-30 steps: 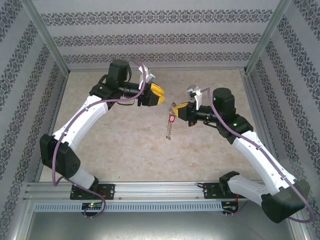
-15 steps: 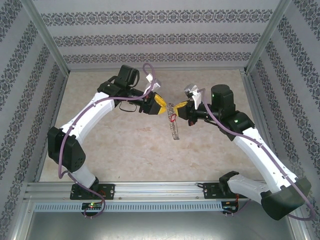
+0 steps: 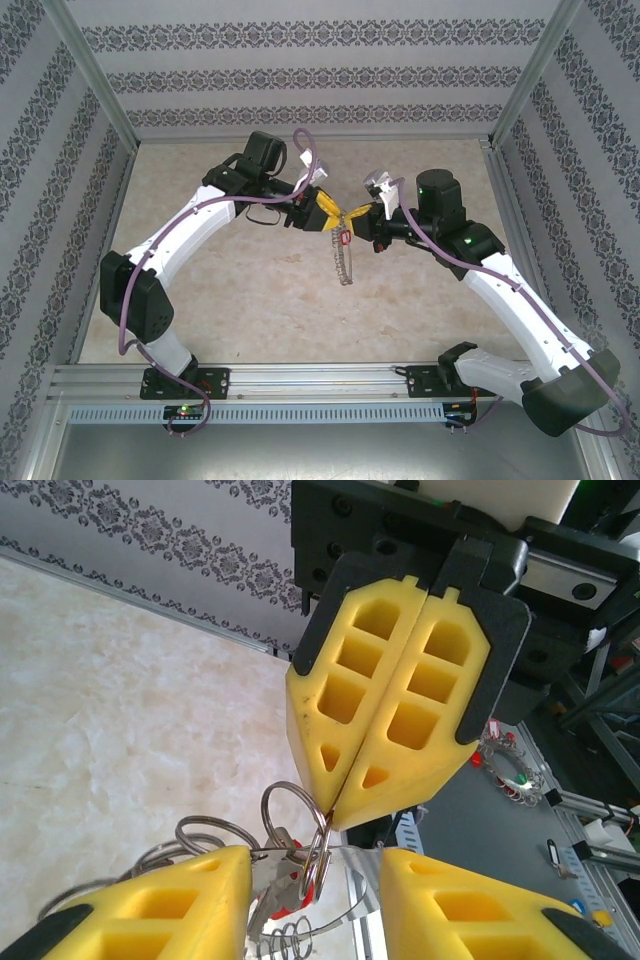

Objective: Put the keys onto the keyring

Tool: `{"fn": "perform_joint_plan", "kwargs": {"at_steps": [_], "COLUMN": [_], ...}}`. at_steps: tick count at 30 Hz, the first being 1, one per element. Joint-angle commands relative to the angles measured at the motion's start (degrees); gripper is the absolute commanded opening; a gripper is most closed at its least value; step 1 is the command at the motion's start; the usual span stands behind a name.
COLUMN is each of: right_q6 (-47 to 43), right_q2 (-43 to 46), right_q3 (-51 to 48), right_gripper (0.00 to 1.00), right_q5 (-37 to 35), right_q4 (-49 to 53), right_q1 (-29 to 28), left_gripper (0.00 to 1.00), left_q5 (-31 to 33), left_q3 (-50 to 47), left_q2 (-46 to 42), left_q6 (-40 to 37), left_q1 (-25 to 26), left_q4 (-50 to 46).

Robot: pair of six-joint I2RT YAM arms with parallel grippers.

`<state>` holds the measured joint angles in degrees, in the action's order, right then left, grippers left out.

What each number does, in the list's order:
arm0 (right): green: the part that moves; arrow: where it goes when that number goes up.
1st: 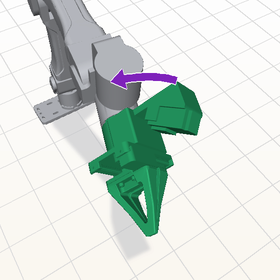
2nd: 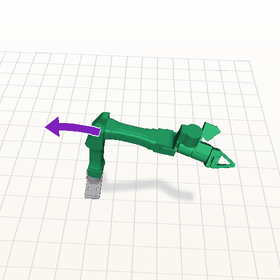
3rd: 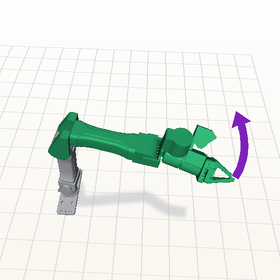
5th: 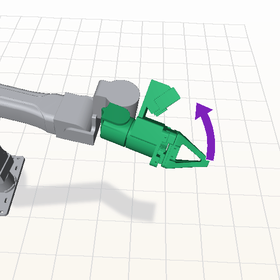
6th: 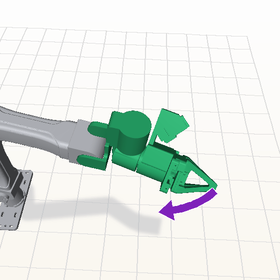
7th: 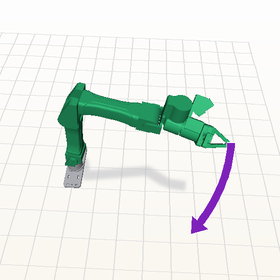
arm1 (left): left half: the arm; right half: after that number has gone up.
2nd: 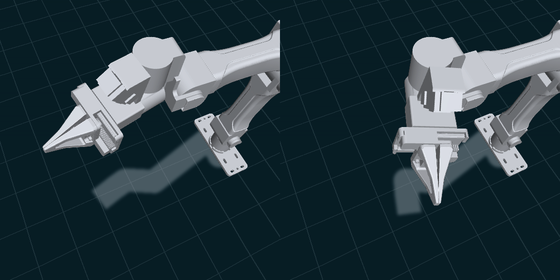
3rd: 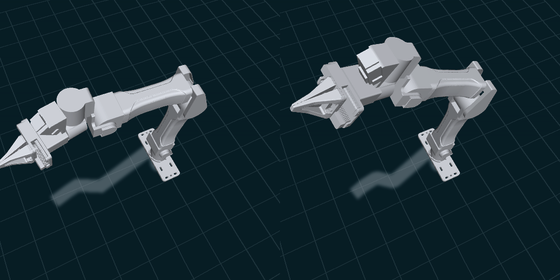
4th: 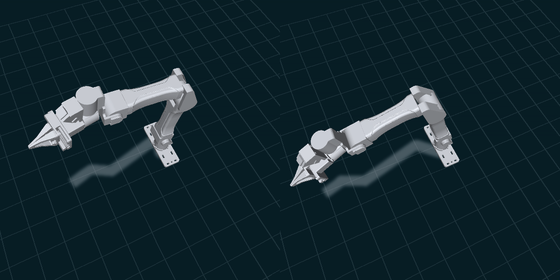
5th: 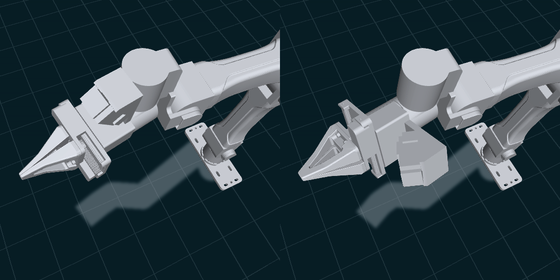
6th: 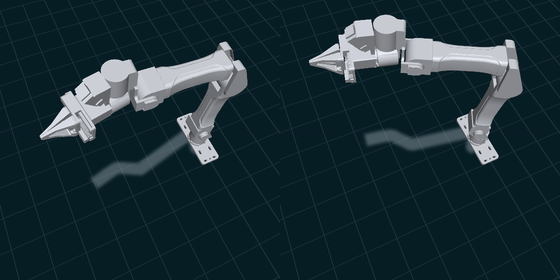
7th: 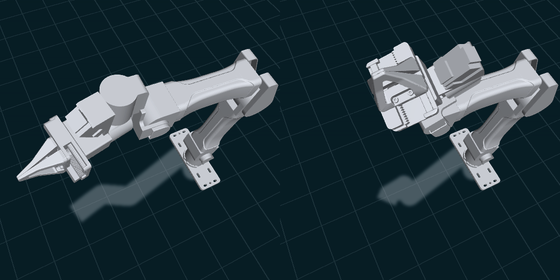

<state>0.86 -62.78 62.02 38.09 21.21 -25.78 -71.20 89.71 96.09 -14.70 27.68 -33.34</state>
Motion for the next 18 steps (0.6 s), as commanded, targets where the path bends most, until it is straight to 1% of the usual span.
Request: {"fn": "perform_joint_plan", "kwargs": {"at_steps": [1,3,5,8,10,11,12,14,17,18], "right_q6": [-0.72,-0.69,-0.65,-0.51,-0.43,-0.42,-0.52,-0.52,-0.68,-0.67], "right_q2": [0.64,0.77,0.76,0.87,0.99,0.99,1.05,1.00,0.86,0.93], "right_q3": [1.32,1.19,0.98,0.79,0.71,0.68,0.64,0.58,0.43,0.40], "right_gripper": [0.00,0.00,0.00,0.00,0.00,0.00,0.00,0.00,0.00,0.00], "right_q5": [-0.66,-0.80,-1.03,-1.43,-1.52,-1.65,-1.85,-2.05,-2.23,-2.22], "right_q4": [-2.31,-2.42,-2.63,-2.89,-2.93,-2.99,-2.98,-2.92,-2.86,-2.90], "right_q1": [-0.76,-0.76,-0.76,-0.76,-0.75,-0.76,-0.76,-0.71,-0.67,-0.67], "left_gripper": [0.38,0.37,0.34,0.23,0.12,0.10,0.06,0.05,0.08,0.06], "left_q5": [-1.93,-1.88,-1.75,-1.90,-2.10,-2.19,-2.27,-2.45,-1.94,-1.35], "left_q3": [0.39,0.41,0.38,0.45,0.52,0.42,0.42,0.32,0.30,0.11], "left_q2": [0.79,0.93,0.98,1.11,1.31,1.29,1.30,1.22,0.95,0.81], "left_q6": [0.37,0.45,0.55,0.89,0.87,0.82,0.70,0.37,-0.33,-0.21], "left_q1": [1.03,1.14,1.27,1.41,1.65,1.67,1.59,1.59,1.59,1.61], "left_q4": [2.19,2.27,2.45,2.84,2.87,2.77,2.64,2.33,1.36,1.63]}}
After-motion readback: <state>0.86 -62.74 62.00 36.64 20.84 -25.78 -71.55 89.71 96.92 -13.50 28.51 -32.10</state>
